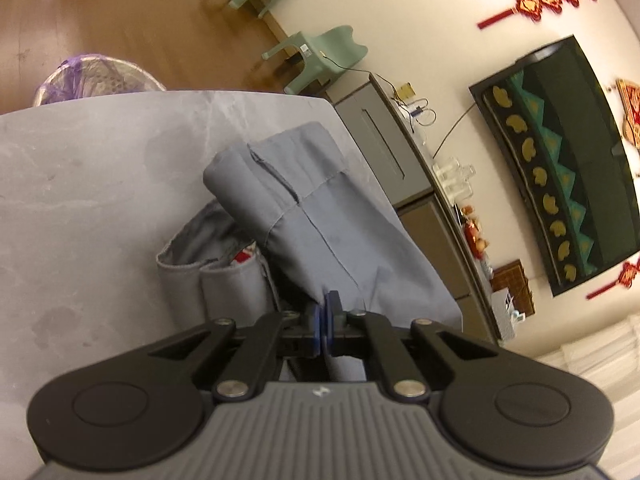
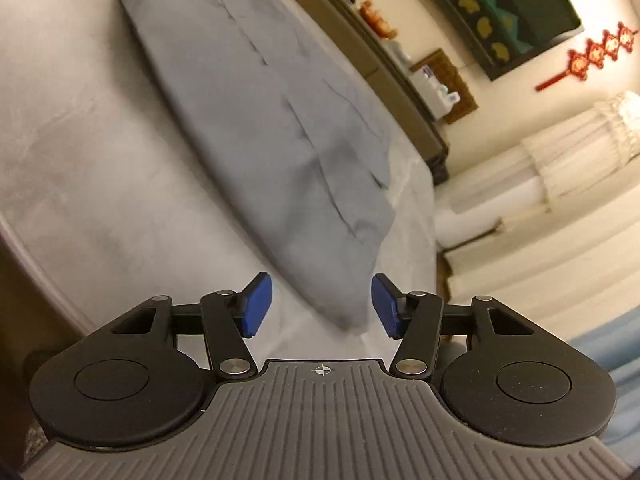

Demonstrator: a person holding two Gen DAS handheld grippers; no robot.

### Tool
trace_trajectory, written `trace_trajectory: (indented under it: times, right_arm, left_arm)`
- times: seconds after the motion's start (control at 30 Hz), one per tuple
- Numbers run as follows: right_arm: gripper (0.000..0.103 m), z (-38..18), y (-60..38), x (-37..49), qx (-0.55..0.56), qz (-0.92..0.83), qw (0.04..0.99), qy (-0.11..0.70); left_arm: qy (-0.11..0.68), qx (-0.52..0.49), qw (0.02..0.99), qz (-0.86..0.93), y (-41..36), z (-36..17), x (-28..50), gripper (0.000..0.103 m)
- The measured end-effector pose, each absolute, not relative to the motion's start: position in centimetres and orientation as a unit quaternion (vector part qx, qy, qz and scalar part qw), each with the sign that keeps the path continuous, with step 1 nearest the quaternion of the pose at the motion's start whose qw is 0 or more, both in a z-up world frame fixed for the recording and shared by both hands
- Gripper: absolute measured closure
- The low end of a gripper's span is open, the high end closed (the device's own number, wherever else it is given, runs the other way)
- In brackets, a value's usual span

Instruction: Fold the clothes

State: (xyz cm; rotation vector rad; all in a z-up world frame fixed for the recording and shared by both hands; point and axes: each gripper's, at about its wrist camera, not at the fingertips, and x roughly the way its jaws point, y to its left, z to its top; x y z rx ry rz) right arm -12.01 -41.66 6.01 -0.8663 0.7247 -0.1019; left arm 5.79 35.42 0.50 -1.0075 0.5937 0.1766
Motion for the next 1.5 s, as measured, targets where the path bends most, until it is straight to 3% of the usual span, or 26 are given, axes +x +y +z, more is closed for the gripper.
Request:
trace_trajectory:
  times: [0.03, 0.1, 0.23, 0.33, 0.67, 0.77, 0.8, 0.83, 0.87, 0.9, 0.97, 1.1, 1.33, 1.4, 1.5]
  right_arm:
    - [0.03, 7.0, -41.8, -12.1, -0.38, -0.061, 0.858, 0.34]
    - [0.013, 9.6, -43.7, -11.4, -0.217, -0.052, 0.908, 0.355]
    - [0.012, 9.7, -49.8, -8.8, 0.196, -0.031, 0.9, 0.388]
    - [0.016, 6.0, -51.6, -9.6, 0.38, -0.06, 0.835, 0.392]
    - [0.012, 2.6, -53.8, -7.3, 0.439, -0.105, 0.829, 0.33]
    - [0.013, 2.0, -53.2, -5.3, 0.422, -0.101, 0.839, 0.328]
    - [0.019, 1.8, -53.2, -4.3, 0.417, -0.103, 0.842, 0.326]
    - [0.027, 1.4, -53.4, -3.1, 0.415, -0.107, 0.843, 0.326]
    - [0.054, 1.0, -53.6, -2.0, 0.415, -0.109, 0.84, 0.331]
    - [0.081, 0.6, -53.8, -0.9, 0.417, -0.111, 0.837, 0.338]
    - [0.098, 0.3, -54.5, 1.3, 0.409, -0.112, 0.836, 0.349]
    - [0.103, 3.5, -55.9, 5.2, 0.391, -0.113, 0.865, 0.293]
    - [0.103, 16.1, -56.1, 3.1, 0.354, -0.049, 0.925, 0.131]
    - [0.103, 17.0, -55.9, 0.8, 0.339, -0.043, 0.932, 0.121]
    - [0.103, 13.5, -56.7, -2.6, 0.337, -0.073, 0.922, 0.176]
  left_arm:
    - [0.281, -0.474, 0.831, 0.08, 35.2, 0.5, 5.9, 0.1]
    - [0.286, -0.471, 0.832, 0.073, 34.7, 0.5, 6.2, 0.099]
    - [0.297, -0.462, 0.834, 0.057, 33.5, 0.2, 6.8, 0.089]
    - [0.295, -0.465, 0.834, 0.043, 32.7, 0.0, 6.5, 0.078]
    - [0.276, -0.463, 0.842, 0.033, 31.5, 0.1, 6.8, 0.051]
    - [0.294, -0.445, 0.845, 0.039, 30.1, -0.2, 8.2, 0.05]
    - [0.299, -0.437, 0.847, 0.047, 29.8, -0.3, 8.7, 0.051]
    - [0.302, -0.428, 0.85, 0.054, 29.6, -0.5, 9.3, 0.065]
    - [0.305, -0.417, 0.855, 0.057, 29.5, -0.5, 10.1, 0.094]
    - [0.309, -0.403, 0.86, 0.052, 29.4, -0.4, 11.0, 0.101]
    - [0.292, -0.395, 0.87, 0.037, 29.8, 0.2, 12.8, 0.101]
    - [0.185, -0.445, 0.876, -0.019, 31.3, 4.8, 15.5, 0.101]
    - [0.092, -0.381, 0.913, -0.111, 30.2, 15.7, 12.7, 0.101]
    - [0.103, -0.379, 0.912, -0.117, 30.2, 14.1, 9.3, 0.101]
    - [0.211, -0.4, 0.889, -0.071, 30.1, 7.4, 4.6, 0.101]
